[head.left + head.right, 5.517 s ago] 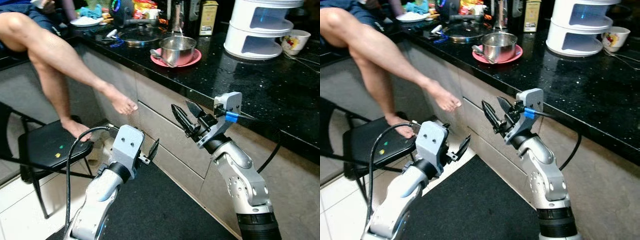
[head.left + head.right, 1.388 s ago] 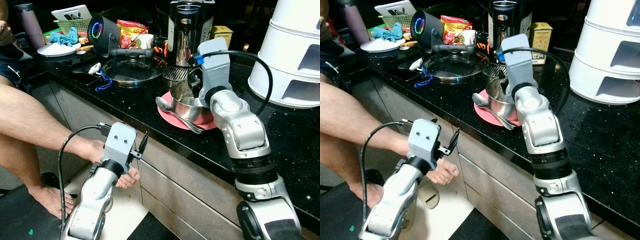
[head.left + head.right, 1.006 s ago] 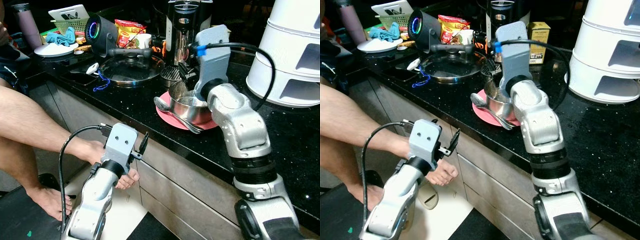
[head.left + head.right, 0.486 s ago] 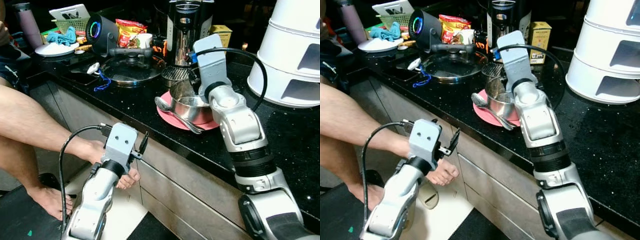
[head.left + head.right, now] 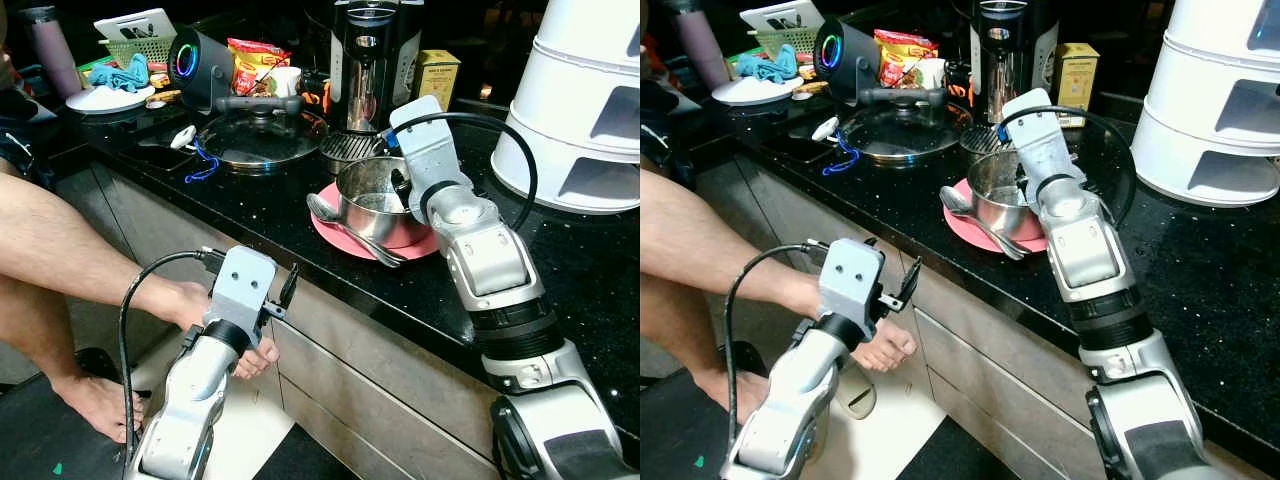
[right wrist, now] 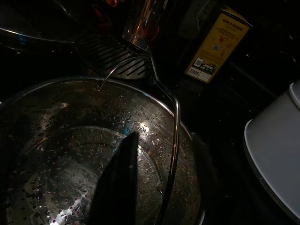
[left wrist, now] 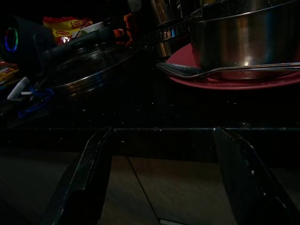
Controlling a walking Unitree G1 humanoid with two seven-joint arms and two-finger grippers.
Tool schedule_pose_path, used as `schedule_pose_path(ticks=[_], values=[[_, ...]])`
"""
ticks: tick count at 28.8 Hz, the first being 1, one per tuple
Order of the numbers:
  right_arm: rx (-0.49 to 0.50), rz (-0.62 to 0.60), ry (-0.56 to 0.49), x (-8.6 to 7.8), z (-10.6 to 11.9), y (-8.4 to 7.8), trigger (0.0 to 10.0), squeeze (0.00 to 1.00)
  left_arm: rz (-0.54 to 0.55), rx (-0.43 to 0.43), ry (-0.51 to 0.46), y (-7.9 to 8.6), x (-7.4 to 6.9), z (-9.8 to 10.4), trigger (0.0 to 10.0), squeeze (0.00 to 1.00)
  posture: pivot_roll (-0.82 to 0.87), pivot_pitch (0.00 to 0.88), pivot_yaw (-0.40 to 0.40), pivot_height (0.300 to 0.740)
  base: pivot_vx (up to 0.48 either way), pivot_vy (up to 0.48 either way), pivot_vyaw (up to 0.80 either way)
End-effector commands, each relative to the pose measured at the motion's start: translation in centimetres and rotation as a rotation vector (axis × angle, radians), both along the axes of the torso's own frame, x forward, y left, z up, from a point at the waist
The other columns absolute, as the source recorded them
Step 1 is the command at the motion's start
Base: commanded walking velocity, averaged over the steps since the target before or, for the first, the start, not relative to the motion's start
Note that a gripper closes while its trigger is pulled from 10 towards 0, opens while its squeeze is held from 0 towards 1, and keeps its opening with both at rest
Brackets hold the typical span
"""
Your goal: Kitchen organization
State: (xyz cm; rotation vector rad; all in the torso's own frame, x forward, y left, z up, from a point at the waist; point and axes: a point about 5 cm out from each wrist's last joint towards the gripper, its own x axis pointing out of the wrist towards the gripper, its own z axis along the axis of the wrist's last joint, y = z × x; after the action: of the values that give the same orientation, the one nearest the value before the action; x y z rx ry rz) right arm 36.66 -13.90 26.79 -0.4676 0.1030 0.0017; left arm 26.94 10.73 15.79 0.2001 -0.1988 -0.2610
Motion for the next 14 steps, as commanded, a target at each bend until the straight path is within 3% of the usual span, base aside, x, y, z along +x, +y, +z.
schedule_pose_path(ticks=[1, 14], values=[[0.001, -0.015, -0.003, 0.0, 0.2, -0.3, 0.0, 0.00, -0.002, 0.006, -0.008, 0.0, 0.0, 0.2, 10.0, 0.00, -0.04, 0.000, 0.001, 0.740, 0.000, 0.000, 0.00], [0.087, 0.027, -0.071, -0.3, 1.7, 0.3, 0.0, 0.00, 0.003, 0.006, -0.006, 0.1, 0.0, 0.3, 10.0, 0.00, -0.04, 0.000, 0.004, 0.740, 0.000, 0.000, 0.00]])
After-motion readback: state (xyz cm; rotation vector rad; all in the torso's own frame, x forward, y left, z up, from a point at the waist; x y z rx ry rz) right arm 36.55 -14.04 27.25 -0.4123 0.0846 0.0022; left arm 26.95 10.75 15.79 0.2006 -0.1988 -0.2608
